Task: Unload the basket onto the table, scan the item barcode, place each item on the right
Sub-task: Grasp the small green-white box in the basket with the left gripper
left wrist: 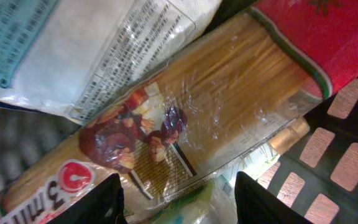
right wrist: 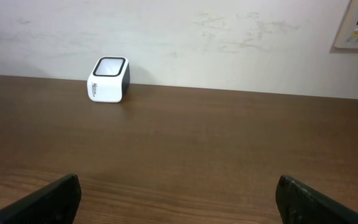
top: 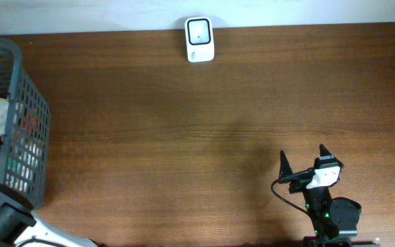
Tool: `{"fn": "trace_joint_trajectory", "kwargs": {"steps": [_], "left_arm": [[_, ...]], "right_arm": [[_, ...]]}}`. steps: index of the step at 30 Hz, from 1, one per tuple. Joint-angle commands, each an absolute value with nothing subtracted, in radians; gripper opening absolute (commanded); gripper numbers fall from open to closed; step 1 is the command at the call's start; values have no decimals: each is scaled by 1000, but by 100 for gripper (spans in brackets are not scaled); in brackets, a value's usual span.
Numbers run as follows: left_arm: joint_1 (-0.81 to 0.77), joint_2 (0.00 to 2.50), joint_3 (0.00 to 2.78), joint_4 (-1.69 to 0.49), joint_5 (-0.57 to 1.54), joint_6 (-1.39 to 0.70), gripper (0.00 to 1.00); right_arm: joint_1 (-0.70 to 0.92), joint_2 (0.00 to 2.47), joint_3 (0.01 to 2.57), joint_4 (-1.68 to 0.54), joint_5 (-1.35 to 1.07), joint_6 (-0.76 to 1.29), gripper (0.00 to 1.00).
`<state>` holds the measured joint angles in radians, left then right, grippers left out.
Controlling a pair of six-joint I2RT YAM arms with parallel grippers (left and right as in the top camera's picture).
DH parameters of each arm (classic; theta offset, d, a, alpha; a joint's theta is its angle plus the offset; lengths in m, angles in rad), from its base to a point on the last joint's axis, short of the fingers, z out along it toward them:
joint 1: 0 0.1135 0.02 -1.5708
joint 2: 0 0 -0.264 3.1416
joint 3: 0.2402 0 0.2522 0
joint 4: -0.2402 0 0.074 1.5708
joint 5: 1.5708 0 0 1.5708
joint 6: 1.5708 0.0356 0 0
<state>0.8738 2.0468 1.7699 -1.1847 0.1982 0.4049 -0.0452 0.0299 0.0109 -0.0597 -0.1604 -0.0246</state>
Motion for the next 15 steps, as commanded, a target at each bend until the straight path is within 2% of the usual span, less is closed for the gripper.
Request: {"fn": "trace_joint_trajectory", "kwargs": {"steps": [1,6,7,8,9,12,15], "left_arm": [[876,2048,1737,-1182,205,425,57],[875,2048,1732,-1207,207,420,47],[875,2048,1732,-1214,207,420,40],[875,2048,1732,-1218,206,408,6],[875,2048,1732,-1218,206,381,0],[875,2047,1765,-1239,206,299,0],[868,2033,1943,-1298,207,148,0]], "right_arm": [[-50,26,6,-64,-173,-15,99],[-50,26,6,-64,-173,-15,99],[-50,26,6,-64,-173,-15,99],[-50,26,6,-64,-173,-15,99],[-50,26,6,-64,-173,-15,99],[-50,26,6,-64,-173,-15,99],[-50,26,6,-64,-173,-15,99]]}}
